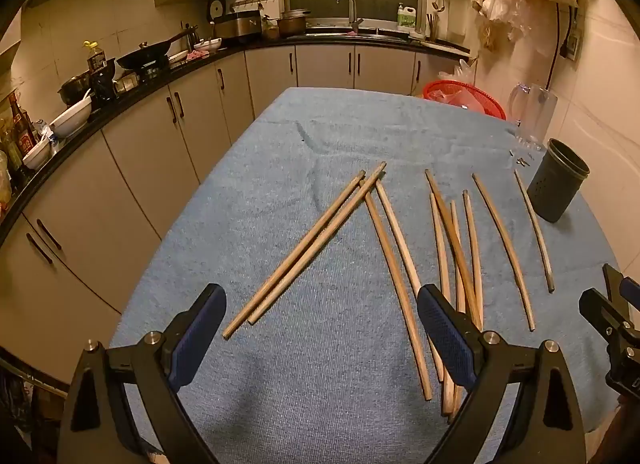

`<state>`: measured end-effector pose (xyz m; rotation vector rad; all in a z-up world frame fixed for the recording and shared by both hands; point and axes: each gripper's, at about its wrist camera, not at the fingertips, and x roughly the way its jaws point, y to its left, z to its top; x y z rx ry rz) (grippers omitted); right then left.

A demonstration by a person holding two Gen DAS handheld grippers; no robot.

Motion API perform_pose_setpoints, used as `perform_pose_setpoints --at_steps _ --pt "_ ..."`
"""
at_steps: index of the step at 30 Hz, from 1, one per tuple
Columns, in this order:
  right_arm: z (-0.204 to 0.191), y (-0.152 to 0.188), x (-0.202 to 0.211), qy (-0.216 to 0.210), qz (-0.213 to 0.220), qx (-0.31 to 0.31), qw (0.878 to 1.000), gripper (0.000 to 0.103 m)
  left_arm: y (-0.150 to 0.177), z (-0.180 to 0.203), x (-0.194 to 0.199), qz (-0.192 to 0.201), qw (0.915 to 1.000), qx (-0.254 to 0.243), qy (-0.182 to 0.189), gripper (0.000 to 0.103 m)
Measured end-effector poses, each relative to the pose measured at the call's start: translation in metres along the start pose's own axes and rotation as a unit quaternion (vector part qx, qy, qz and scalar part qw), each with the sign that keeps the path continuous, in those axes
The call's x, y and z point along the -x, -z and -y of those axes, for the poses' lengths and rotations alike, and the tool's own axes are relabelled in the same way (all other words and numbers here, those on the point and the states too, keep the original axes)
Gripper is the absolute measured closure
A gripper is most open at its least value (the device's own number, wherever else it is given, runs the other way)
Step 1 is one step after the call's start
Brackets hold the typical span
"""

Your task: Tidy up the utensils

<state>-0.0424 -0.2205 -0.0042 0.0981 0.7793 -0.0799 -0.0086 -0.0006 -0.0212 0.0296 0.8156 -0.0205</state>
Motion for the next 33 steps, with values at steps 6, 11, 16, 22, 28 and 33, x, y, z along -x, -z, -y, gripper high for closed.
perform_pose_setpoints --at_steps 6,11,16,22,28,33 --pt "-0.0025 0.0012 -0.0008 0.002 -0.002 -0.002 1.000 0.001 0.0007 0.0002 -0.0016 -0.002 1.0000 0.000 0.000 0.007" --pt "0.0008 0.0008 -0.0066 -0.003 -0.003 0.000 1.000 0.001 0.0015 0.0004 -0.0032 -0.003 1.0000 0.001 0.000 0.007" --pt "-0.0012 0.0000 -0.0031 -0.004 -0.014 0.000 1.000 0.001 0.0025 0.0005 -0.0043 -0.005 1.0000 0.000 0.001 0.007" --pt "-0.0042 0.0017 -0.0022 0.004 -0.011 0.005 1.000 0.001 0.0033 -0.0008 -0.0051 -0.008 1.0000 0.001 0.003 0.007" --pt "-0.0017 0.0008 -0.0020 0.001 -0.004 0.002 1.000 0.001 0.0039 0.0007 -0.0052 -0.008 1.0000 -0.001 0.003 0.007" --pt "0.0005 0.0010 -0.0028 -0.006 -0.001 -0.006 1.000 0.001 0.0041 0.0022 -0.0038 -0.007 1.0000 -0.002 0.002 0.007"
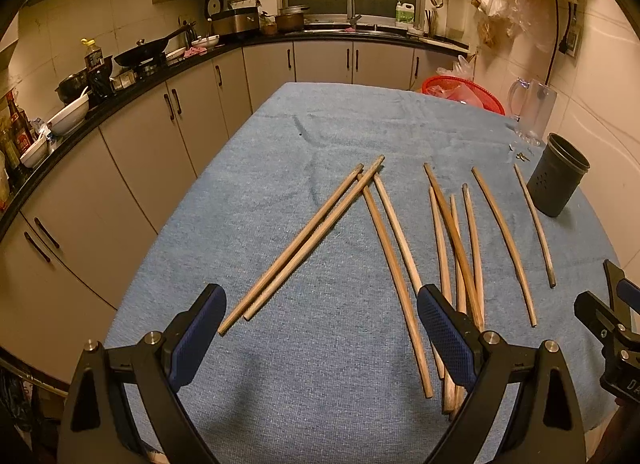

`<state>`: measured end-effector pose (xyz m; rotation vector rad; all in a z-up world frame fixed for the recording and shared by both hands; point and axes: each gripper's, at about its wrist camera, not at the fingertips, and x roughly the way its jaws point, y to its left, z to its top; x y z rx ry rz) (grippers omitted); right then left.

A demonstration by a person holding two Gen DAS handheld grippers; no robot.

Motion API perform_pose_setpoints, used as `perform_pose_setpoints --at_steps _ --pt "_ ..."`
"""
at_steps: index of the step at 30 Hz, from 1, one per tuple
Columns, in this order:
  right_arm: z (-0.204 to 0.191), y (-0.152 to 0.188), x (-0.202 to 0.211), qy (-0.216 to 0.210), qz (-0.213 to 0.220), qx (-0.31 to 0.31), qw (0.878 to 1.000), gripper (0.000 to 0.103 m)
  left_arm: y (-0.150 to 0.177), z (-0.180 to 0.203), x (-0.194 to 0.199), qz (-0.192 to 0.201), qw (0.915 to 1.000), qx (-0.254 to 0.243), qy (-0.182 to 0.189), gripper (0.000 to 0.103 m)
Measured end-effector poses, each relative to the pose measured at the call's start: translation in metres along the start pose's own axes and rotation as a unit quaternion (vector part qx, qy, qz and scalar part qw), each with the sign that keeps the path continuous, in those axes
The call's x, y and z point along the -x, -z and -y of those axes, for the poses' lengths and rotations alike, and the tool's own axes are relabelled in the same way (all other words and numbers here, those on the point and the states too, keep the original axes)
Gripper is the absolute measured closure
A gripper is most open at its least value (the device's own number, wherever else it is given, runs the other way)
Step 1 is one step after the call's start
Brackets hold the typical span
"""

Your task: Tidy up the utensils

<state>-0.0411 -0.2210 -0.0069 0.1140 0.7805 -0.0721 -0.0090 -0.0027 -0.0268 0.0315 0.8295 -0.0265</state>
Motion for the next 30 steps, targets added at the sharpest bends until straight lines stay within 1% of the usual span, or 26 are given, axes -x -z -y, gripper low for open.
perform_pose_setpoints --at_steps 7,11,17,20,21,24,25,26,27,28,29,30 --pt "0.001 0.000 -0.003 -0.003 -0.013 -0.006 1.000 0.001 0.000 0.001 0.000 -0.001 1.0000 0.000 -0.001 0.007" --pt "0.000 0.000 -0.005 0.007 -0.016 0.004 1.000 0.001 -0.001 0.000 -0.002 -0.003 1.0000 0.002 0.000 0.007" --pt "0.003 -0.003 -0.012 0.002 -0.019 -0.003 1.000 0.001 -0.001 -0.002 -0.007 -0.008 1.0000 0.003 -0.001 0.007" --pt "0.017 -0.015 -0.025 -0.024 -0.041 -0.027 0.998 0.002 -0.002 -0.003 -0.008 -0.009 1.0000 0.004 -0.001 0.007" --pt "0.021 -0.019 -0.027 -0.024 -0.034 -0.032 0.999 0.003 -0.002 -0.003 -0.008 -0.009 0.9999 0.005 -0.001 0.007" --pt "0.043 -0.040 -0.041 -0.029 -0.036 -0.060 0.997 0.005 -0.004 -0.006 -0.011 -0.010 0.9999 0.006 -0.003 0.007" --pt "0.049 -0.045 -0.046 -0.032 -0.041 -0.070 0.996 0.008 -0.005 -0.006 -0.012 -0.011 0.9999 0.006 -0.004 0.007" --pt "0.053 -0.050 -0.052 -0.029 -0.042 -0.072 0.996 0.014 -0.006 -0.007 -0.014 -0.012 0.9999 0.006 -0.005 0.007" --pt "0.060 -0.056 -0.066 -0.025 -0.056 -0.078 0.995 0.020 -0.008 -0.008 -0.015 -0.012 0.9999 0.007 -0.007 0.007" --pt "0.063 -0.059 -0.076 -0.021 -0.068 -0.082 0.994 0.034 -0.010 -0.010 -0.017 -0.013 0.9998 0.009 -0.008 0.007" --pt "0.065 -0.062 -0.092 -0.019 -0.085 -0.082 0.993 0.043 -0.011 -0.011 -0.018 -0.013 0.9998 0.010 -0.009 0.007" --pt "0.065 -0.064 -0.101 -0.023 -0.093 -0.085 0.992 0.045 -0.012 -0.013 -0.018 -0.014 0.9998 0.011 -0.009 0.007"
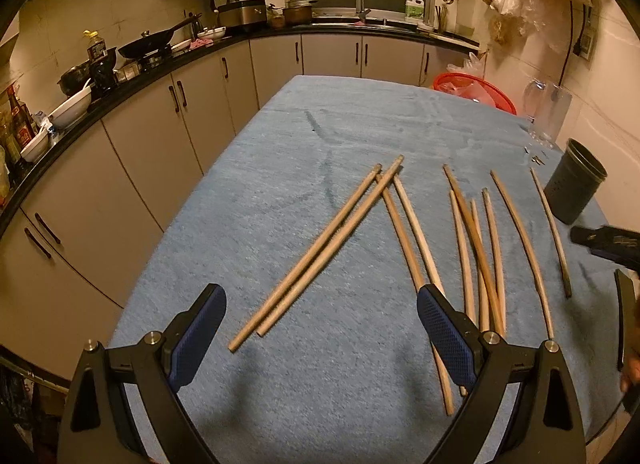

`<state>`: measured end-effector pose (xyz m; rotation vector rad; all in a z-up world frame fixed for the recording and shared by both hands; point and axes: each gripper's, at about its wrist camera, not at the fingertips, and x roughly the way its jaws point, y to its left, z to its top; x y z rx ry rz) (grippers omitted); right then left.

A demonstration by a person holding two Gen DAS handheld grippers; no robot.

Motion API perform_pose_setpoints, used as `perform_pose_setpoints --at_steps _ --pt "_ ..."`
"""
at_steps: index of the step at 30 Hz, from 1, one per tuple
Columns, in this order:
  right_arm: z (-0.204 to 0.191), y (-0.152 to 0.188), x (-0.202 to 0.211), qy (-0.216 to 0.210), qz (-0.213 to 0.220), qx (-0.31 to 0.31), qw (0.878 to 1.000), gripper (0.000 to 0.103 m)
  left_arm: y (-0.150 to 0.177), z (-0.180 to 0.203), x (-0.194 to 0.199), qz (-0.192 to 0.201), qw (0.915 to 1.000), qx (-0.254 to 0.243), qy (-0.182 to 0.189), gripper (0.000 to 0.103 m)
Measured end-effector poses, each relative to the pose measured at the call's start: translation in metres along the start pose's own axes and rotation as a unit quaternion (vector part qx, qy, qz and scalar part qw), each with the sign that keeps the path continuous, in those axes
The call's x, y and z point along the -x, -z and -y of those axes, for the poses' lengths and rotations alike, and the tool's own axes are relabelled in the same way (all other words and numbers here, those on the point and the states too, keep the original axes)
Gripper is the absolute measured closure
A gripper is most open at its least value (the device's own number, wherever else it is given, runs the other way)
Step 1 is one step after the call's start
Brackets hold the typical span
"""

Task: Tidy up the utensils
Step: 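Lower the left gripper onto a wooden chopstick and close while the right gripper grasps another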

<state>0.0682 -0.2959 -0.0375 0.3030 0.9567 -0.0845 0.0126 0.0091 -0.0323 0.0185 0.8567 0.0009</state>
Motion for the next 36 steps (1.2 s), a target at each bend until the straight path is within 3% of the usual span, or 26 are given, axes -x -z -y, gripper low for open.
perform_pose_setpoints --at_steps 1,3,5,8,15,18,20,23,25,27,30,33,36 --pt "0.001 -0.003 -0.014 0.008 -0.015 0.000 1.000 0.047 -0.001 -0.002 -0.001 -0.001 1.0000 0.001 -0.001 0.007" --pt "-0.001 -0.004 -0.033 0.003 -0.037 -0.002 0.999 0.063 -0.002 -0.004 -0.001 0.001 1.0000 0.001 -0.004 0.007" --pt "-0.008 -0.002 -0.036 0.035 -0.030 0.024 0.999 0.076 -0.005 -0.008 -0.002 0.000 1.0000 0.002 -0.007 0.007" --pt "-0.012 0.003 -0.036 0.026 -0.043 0.037 0.998 0.092 -0.011 -0.013 -0.005 -0.004 1.0000 0.004 -0.007 0.007" --pt "-0.033 0.061 0.003 -0.020 -0.139 0.110 0.984 0.091 -0.038 -0.026 -0.025 -0.056 0.9977 -0.009 0.036 0.007" --pt "-0.032 0.057 0.028 -0.005 -0.119 0.114 0.986 0.089 -0.054 -0.027 -0.042 -0.085 0.9943 -0.020 0.062 0.007" --pt "-0.028 0.048 0.032 -0.007 -0.084 0.099 0.992 0.078 -0.066 -0.023 -0.055 -0.101 0.9921 -0.031 0.067 0.009" --pt "-0.028 0.031 0.032 -0.025 -0.067 0.071 0.995 0.070 -0.082 -0.010 -0.077 -0.117 0.9883 -0.071 0.068 0.021" --pt "-0.031 0.024 0.025 -0.031 -0.062 0.060 0.996 0.070 -0.090 -0.002 -0.093 -0.137 0.9828 -0.089 0.086 0.043" --pt "-0.025 0.014 0.020 -0.030 -0.061 0.053 0.996 0.070 -0.098 0.001 -0.112 -0.159 0.9801 -0.095 0.072 0.058" --pt "-0.027 0.001 0.012 -0.029 -0.062 0.047 0.997 0.071 -0.106 0.006 -0.131 -0.171 0.9764 -0.111 0.070 0.058" --pt "-0.030 -0.005 -0.002 -0.018 -0.068 0.048 0.996 0.071 -0.111 0.013 -0.142 -0.185 0.9699 -0.124 0.099 0.058" --pt "-0.026 -0.010 -0.017 0.003 -0.074 0.051 0.996 0.071 -0.113 0.024 -0.151 -0.186 0.9679 -0.147 0.084 0.058"
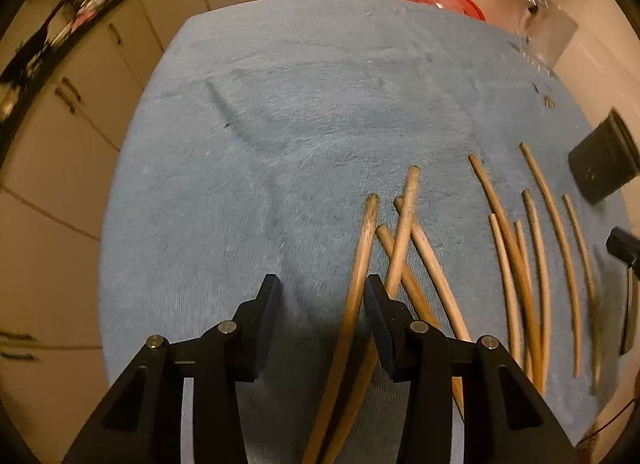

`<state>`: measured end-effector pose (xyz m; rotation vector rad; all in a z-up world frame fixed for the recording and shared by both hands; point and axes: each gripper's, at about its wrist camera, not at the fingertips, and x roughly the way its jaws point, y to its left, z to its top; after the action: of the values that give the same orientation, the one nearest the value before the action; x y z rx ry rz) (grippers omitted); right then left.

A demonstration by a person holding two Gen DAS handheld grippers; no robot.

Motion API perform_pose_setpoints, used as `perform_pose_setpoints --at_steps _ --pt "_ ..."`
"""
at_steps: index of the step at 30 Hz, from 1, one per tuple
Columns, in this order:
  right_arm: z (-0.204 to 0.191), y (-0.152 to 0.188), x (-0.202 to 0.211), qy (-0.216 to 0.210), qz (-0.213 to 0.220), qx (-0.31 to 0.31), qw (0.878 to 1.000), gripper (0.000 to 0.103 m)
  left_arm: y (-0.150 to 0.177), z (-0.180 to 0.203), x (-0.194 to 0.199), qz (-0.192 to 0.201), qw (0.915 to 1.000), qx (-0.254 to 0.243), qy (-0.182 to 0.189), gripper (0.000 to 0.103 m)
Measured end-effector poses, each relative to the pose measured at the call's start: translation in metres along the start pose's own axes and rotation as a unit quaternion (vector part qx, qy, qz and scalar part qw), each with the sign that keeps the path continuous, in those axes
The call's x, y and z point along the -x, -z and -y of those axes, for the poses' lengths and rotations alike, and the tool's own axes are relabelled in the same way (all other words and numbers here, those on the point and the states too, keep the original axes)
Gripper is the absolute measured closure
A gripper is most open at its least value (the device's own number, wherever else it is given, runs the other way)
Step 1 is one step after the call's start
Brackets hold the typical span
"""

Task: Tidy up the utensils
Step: 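Lower the left gripper onto a wooden chopstick and close while the right gripper grasps another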

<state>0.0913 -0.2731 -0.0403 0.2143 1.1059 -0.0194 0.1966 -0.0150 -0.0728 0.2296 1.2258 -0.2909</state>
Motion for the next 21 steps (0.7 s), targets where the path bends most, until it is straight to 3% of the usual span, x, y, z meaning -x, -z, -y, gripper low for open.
perform_pose_setpoints --at_steps 2,6,7,14,18,21 --pt "-0.001 -0.004 -0.007 0.004 -0.007 -0.005 1.000 0.071 -0.005 0.003 -0.002 0.001 0.9999 -0.005 -0.010 0.060" --pt "0.001 -0.008 -0.014 0.021 -0.014 -0.004 1.000 0.071 -0.011 0.009 -0.004 -0.002 0.9993 -0.010 -0.037 0.079" --pt "0.001 -0.008 -0.015 0.021 -0.016 -0.003 1.000 0.071 -0.012 0.009 -0.004 -0.002 0.9992 -0.010 -0.040 0.080" --pt "-0.015 -0.013 -0.038 0.050 -0.037 0.032 0.998 0.071 -0.012 -0.013 -0.004 0.003 0.9996 0.027 0.007 0.081" --pt "-0.022 -0.021 -0.051 0.062 -0.046 0.047 0.996 0.071 -0.023 -0.005 -0.007 -0.007 0.9989 -0.006 -0.046 0.080" --pt "-0.028 -0.029 -0.056 0.052 -0.049 0.060 0.996 0.085 -0.029 0.016 -0.008 0.001 0.9949 -0.044 -0.091 0.083"
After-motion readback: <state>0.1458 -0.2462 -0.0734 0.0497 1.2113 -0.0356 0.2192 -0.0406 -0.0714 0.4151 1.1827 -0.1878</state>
